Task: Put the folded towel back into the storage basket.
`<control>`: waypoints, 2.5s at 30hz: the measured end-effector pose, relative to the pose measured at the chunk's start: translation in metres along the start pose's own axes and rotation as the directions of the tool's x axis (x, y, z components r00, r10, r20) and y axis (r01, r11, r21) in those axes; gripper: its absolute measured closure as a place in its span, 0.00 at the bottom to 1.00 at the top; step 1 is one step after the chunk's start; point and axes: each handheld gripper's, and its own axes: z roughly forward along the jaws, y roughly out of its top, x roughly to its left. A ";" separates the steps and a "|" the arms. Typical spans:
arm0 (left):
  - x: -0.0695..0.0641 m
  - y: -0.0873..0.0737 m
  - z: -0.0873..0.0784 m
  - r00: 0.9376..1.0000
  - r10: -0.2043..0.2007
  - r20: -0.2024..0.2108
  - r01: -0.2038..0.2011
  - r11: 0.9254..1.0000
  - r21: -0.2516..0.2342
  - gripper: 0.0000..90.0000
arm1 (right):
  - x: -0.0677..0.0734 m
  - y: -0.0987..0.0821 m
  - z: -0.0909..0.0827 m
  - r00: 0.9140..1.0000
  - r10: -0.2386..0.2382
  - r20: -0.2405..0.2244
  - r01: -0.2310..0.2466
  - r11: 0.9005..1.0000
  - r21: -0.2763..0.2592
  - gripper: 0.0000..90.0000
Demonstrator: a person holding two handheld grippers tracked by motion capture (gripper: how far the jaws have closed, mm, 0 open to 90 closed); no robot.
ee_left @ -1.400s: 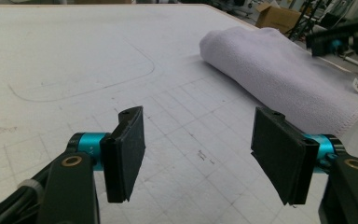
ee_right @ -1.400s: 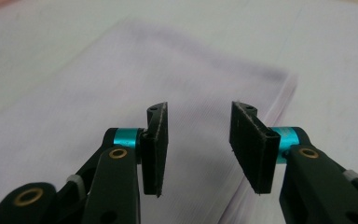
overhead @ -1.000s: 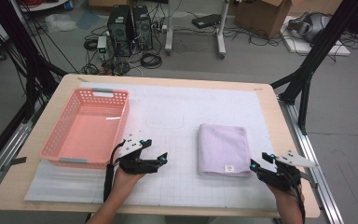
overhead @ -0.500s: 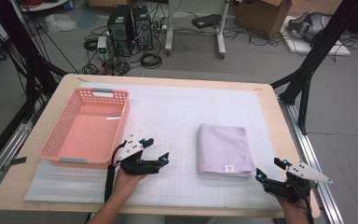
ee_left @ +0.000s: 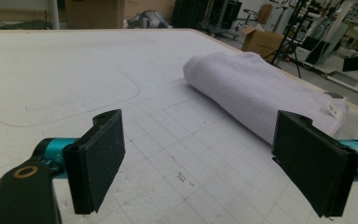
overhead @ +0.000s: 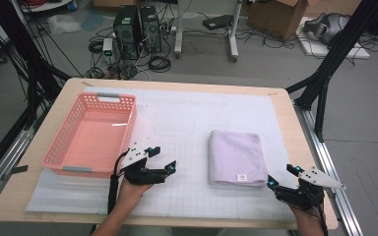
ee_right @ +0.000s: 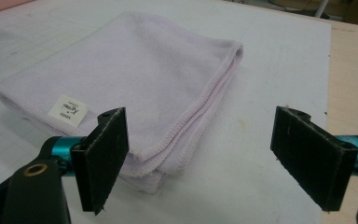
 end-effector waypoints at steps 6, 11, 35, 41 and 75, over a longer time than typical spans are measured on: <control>0.001 -0.001 0.002 1.000 -0.004 -0.009 0.004 1.000 0.014 0.20 | 0.000 -0.001 0.000 1.000 0.003 0.002 -0.003 1.000 0.003 0.20; -0.003 -0.003 0.005 1.000 -0.002 0.003 0.002 1.000 0.027 0.22 | 0.000 -0.001 0.000 1.000 0.020 -0.007 -0.020 1.000 0.007 0.20; -0.039 0.027 0.100 0.995 -0.017 0.095 0.001 0.984 0.176 0.32 | -0.001 0.000 -0.003 0.994 0.095 -0.059 -0.098 0.995 -0.037 0.20; -0.042 0.031 0.128 0.997 -0.041 0.065 0.025 0.976 0.219 0.30 | -0.006 -0.003 -0.003 0.994 0.096 -0.046 -0.097 0.995 -0.023 0.20; -0.058 0.023 0.178 0.997 -0.074 -0.007 0.070 0.909 0.410 0.27 | -0.007 -0.003 -0.003 0.992 0.116 -0.049 -0.117 0.993 -0.019 0.20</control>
